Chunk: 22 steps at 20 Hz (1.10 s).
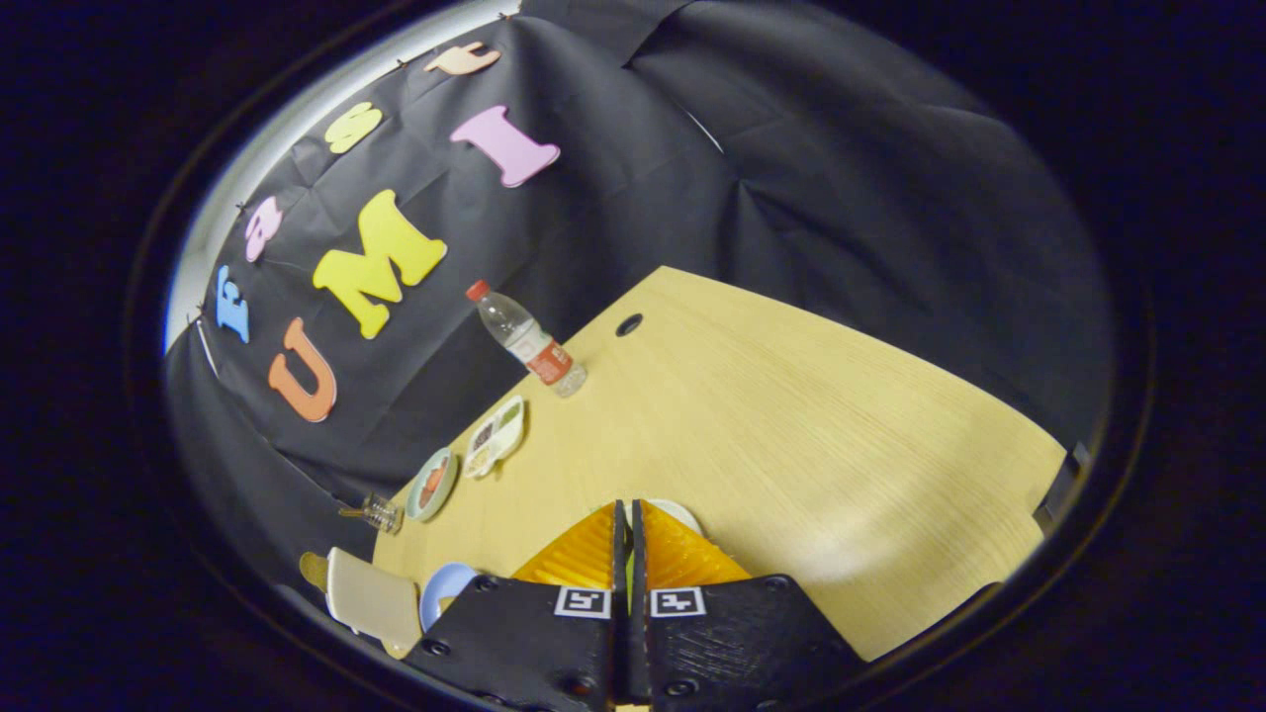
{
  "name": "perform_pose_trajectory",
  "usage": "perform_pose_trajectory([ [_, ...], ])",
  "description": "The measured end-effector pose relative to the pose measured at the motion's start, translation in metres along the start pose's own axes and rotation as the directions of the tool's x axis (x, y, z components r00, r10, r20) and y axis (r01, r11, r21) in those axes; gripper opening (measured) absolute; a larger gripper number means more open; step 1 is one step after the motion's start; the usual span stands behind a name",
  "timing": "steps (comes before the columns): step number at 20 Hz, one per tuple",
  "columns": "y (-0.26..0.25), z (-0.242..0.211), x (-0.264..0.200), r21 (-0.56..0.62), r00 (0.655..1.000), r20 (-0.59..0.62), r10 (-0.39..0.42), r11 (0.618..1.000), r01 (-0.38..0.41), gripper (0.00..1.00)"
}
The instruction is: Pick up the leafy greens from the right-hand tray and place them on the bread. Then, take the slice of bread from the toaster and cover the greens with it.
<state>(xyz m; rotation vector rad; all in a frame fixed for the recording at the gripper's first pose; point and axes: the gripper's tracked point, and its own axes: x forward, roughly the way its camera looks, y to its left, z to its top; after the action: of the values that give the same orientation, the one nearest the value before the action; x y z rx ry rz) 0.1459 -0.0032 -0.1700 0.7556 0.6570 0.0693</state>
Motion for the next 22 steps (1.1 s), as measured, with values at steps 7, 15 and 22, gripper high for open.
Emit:
perform_pose_trajectory([
  [7, 0.106, -0.013, -0.031, -0.051, 0.984, -0.013, 0.178, 0.983, -0.179, 0.00],
  [15, 0.229, -0.087, -0.037, -0.033, 0.926, -0.128, 0.355, 0.932, -0.361, 0.00],
  [22, 0.256, -0.180, 0.006, 0.086, 0.863, -0.307, 0.402, 0.914, -0.395, 0.00],
])
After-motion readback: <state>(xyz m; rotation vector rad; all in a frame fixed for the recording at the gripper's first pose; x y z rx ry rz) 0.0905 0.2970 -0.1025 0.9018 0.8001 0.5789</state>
